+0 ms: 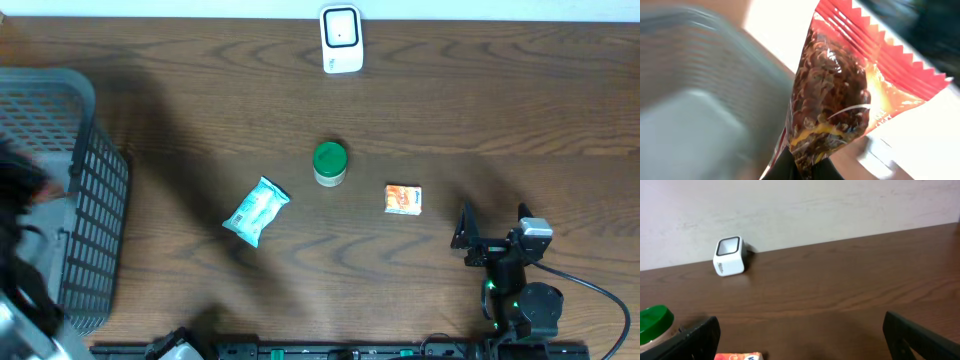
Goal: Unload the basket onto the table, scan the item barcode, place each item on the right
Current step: 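Lift the chocolate bar and lay it on the table beside the jar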
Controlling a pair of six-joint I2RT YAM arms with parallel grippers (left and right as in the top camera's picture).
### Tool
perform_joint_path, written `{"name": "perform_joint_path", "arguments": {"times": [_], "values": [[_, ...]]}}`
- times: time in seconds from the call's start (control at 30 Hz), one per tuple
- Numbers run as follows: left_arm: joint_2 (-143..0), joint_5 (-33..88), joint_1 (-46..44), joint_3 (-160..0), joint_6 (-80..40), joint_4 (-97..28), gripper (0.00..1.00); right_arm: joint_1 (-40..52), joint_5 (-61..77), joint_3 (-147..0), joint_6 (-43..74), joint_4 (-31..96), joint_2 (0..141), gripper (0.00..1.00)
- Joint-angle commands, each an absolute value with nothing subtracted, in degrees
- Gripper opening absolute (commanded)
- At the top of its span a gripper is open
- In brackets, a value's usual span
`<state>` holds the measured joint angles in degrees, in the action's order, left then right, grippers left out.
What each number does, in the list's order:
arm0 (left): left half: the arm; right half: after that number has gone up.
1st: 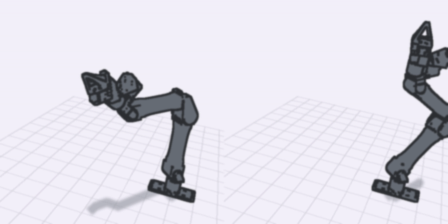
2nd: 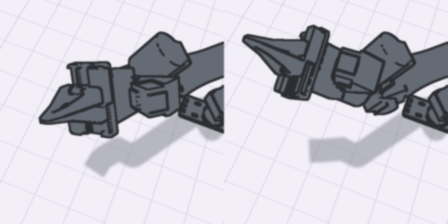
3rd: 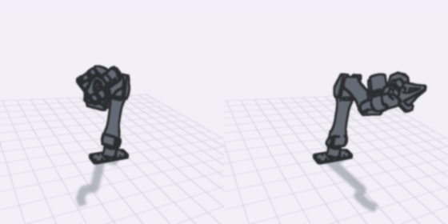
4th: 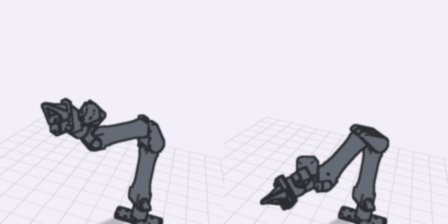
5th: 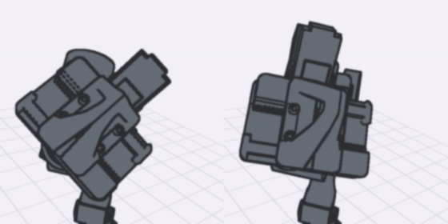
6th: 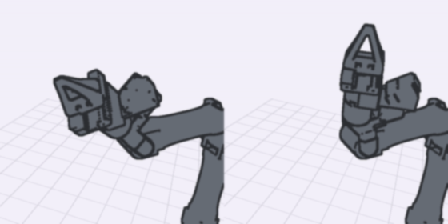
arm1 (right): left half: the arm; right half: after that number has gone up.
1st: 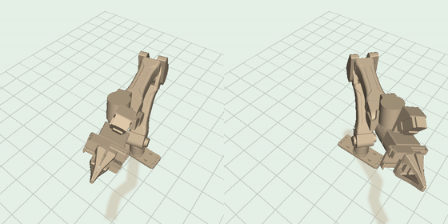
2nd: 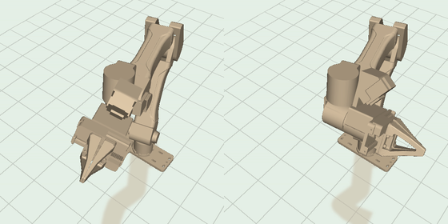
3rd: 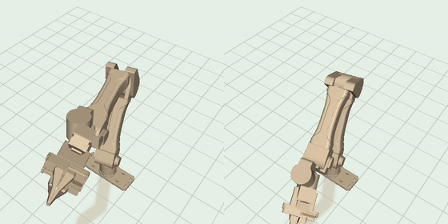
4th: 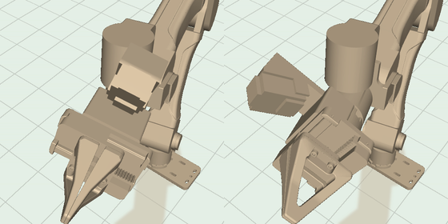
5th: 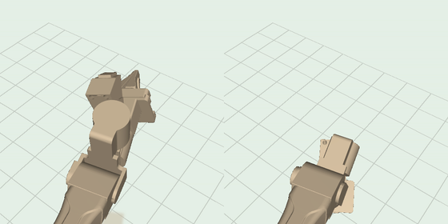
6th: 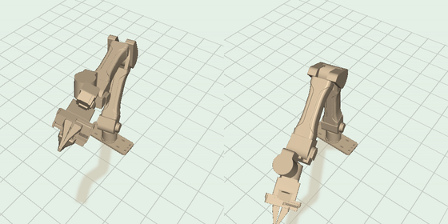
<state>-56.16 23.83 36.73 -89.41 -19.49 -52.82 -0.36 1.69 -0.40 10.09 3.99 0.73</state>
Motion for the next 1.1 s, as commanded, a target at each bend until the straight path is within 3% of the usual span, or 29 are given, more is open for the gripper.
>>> {"name": "perform_joint_path", "arguments": {"times": [0.0, 0.13, 0.37, 0.67, 0.83, 1.03, 1.07], "values": [[-54.6, 35.1, 27.1, -88.7, -21.3, -56.2, 0.07, 0.2, 1.6, -0.3, 10.5, 4.2, 0.6, 0.99], [-54.3, 34.5, 12.9, -85.3, -20.6, -59.1, 0.07, 0.2, 1.6, -0.3, 10.5, 4.2, 0.6, 0.99], [-60.3, 18.2, -10.2, -69.2, -23.8, -51.6, 0.07, 0.2, 1.6, -0.3, 10.5, 4.2, 0.6, 0.99], [-77.1, 10.2, -22.7, -56.4, -35.3, -33.5, 0.07, 0.2, 1.6, -0.3, 10.5, 4.2, 0.6, 0.99], [-91.9, 9.3, -27.1, -55.5, -49.9, -24.1, 0.07, 0.2, 1.6, -0.3, 10.5, 4.2, 0.6, 0.99], [-98.2, 3.0, -29.1, -55.5, -63.2, -21.7, 0.07, 0.2, 1.6, -0.3, 10.5, 4.2, 0.6, 0.99], [-98.1, 0.9, -29.3, -55.5, -63.1, -21.7, 0.12, 0.2, 1.6, -0.3, 10.5, 4.2, 0.6, 0.99]]}}
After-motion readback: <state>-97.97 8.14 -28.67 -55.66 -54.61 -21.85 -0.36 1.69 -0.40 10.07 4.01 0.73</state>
